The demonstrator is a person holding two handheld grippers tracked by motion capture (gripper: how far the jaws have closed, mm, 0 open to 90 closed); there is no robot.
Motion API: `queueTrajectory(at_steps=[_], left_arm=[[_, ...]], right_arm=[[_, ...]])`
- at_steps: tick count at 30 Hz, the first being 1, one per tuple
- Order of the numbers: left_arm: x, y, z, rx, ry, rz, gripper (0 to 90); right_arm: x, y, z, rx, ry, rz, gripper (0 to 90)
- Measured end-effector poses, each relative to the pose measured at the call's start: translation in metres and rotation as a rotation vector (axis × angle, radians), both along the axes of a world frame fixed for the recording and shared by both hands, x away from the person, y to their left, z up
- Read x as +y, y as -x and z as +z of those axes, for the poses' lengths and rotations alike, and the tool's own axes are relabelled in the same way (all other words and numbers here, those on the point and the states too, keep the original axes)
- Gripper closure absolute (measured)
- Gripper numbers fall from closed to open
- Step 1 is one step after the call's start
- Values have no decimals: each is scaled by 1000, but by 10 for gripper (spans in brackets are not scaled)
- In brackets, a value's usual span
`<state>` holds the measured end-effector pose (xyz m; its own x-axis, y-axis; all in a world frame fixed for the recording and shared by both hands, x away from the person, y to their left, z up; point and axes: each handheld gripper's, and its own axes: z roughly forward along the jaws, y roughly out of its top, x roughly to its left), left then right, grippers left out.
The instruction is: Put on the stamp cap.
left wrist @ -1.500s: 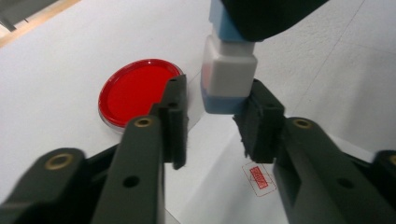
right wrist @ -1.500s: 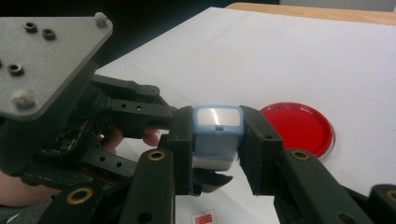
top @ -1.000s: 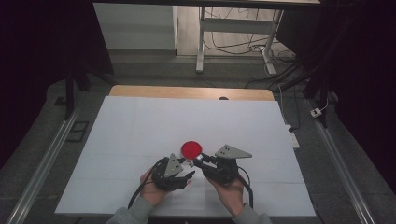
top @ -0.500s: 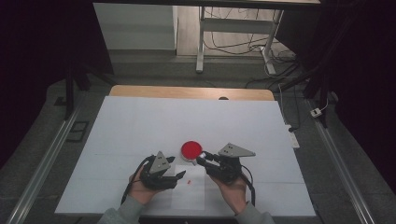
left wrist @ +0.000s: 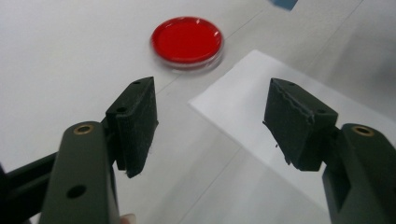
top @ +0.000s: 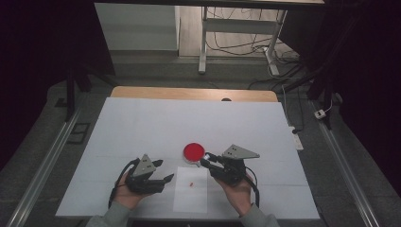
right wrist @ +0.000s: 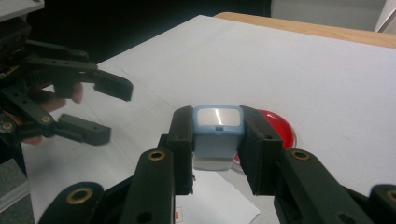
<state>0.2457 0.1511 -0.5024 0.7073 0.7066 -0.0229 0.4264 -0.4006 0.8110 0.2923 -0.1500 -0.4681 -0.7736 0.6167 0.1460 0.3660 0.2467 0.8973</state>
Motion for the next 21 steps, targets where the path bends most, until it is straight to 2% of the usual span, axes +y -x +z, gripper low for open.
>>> queueTrajectory(at_steps=[15,21], left_arm=[[51,23,-7,36,2,75,340],[58,26,-9,43,1,88,333]], right_arm=[[-3,-3,1,-30,28,27,669],[-5,-6,1,-50,46,28,668]])
